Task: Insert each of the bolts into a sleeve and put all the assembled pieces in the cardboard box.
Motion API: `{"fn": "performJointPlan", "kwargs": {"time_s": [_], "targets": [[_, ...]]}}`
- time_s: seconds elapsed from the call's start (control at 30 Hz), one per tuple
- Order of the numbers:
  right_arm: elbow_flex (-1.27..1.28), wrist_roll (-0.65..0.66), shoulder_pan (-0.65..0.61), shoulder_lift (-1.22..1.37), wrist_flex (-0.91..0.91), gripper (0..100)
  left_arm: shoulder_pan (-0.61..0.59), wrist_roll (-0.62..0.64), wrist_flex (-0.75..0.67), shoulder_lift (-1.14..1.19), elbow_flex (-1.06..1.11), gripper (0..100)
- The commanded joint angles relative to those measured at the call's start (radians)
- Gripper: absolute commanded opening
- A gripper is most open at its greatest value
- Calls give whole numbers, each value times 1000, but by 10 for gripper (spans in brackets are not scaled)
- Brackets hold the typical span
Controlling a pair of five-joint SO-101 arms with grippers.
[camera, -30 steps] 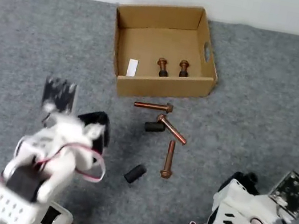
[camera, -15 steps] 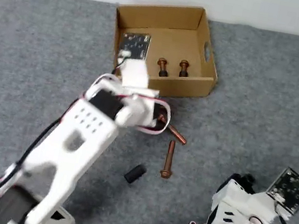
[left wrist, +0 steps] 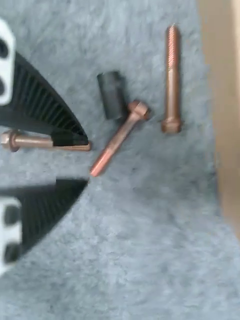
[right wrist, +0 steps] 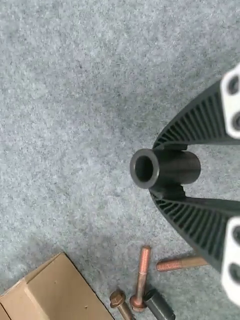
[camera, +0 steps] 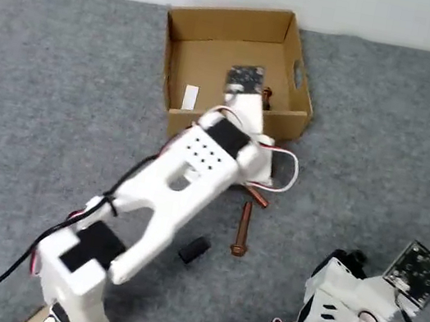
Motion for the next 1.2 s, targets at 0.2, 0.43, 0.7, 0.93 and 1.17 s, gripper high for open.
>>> {"fn": "performJointPlan", "kwargs": {"time_s": [0.2, 0.43, 0.7, 0.93, 1.17], "targets": [[-5, 11, 13, -7, -19, 8, 31, 15, 44, 164, -154, 213], [-5, 11, 13, -7, -18, 8, -18, 15, 49, 301, -251, 214], [-5, 11, 13, -7, -13, 8, -94, 15, 51, 425, -328, 214], [-5, 11, 13, -7, -13, 8, -112, 15, 51, 463, -341, 214], [-5, 9, 13, -7, -13, 8, -95, 14, 77, 470, -349, 210]]}}
